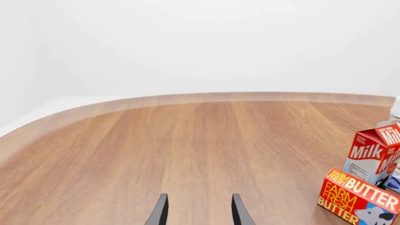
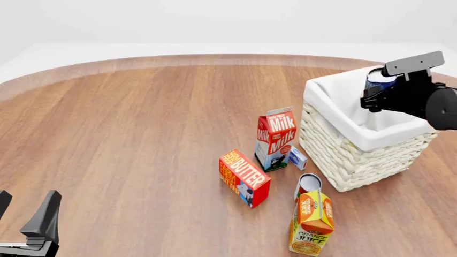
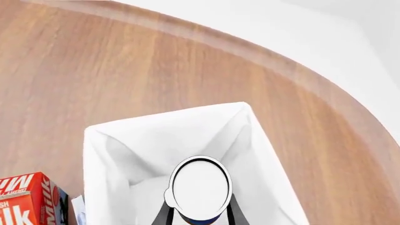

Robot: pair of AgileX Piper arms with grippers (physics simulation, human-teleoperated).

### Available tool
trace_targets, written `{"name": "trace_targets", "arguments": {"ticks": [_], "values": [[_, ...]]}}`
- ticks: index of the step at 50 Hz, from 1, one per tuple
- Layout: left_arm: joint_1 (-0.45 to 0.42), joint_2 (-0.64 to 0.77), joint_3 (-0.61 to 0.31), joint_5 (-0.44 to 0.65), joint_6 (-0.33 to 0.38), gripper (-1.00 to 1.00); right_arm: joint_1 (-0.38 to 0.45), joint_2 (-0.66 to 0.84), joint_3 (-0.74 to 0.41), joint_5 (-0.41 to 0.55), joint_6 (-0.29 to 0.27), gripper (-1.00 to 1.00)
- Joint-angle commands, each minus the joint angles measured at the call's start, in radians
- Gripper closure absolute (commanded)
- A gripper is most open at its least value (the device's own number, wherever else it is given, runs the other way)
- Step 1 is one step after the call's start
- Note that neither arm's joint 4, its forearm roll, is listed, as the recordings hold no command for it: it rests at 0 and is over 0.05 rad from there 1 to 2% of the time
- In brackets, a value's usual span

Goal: Pick up the alphabet soup, and put it in the basket.

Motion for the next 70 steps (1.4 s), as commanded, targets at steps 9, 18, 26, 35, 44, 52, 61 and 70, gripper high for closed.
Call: {"name": "trace_targets", "arguments": {"ticks": [9,18,26,35,44,52,61,70], "values": [[0.0,0.0,0.0,0.0,0.0,-1.0,-0.008,0.045,-0.042,0.022,0.0,1.0],[0.0,0.0,0.0,0.0,0.0,-1.0,-0.023,0.073,-0.061,0.03,-0.024,1.0],[0.0,0.0,0.0,0.0,0.0,-1.0,-0.024,0.092,-0.067,0.032,-0.027,1.0],[0.0,0.0,0.0,0.0,0.0,-1.0,-0.018,0.121,-0.081,0.036,-0.032,1.0],[0.0,0.0,0.0,0.0,0.0,-1.0,-0.005,0.139,-0.091,0.054,-0.036,1.0],[0.0,0.0,0.0,0.0,0.0,-1.0,-0.003,0.152,-0.093,0.056,-0.039,1.0],[0.0,0.0,0.0,0.0,0.0,-1.0,-0.009,0.171,-0.086,0.047,-0.048,1.0],[0.0,0.0,0.0,0.0,0.0,-1.0,-0.018,0.184,-0.09,0.047,-0.059,1.0]]}}
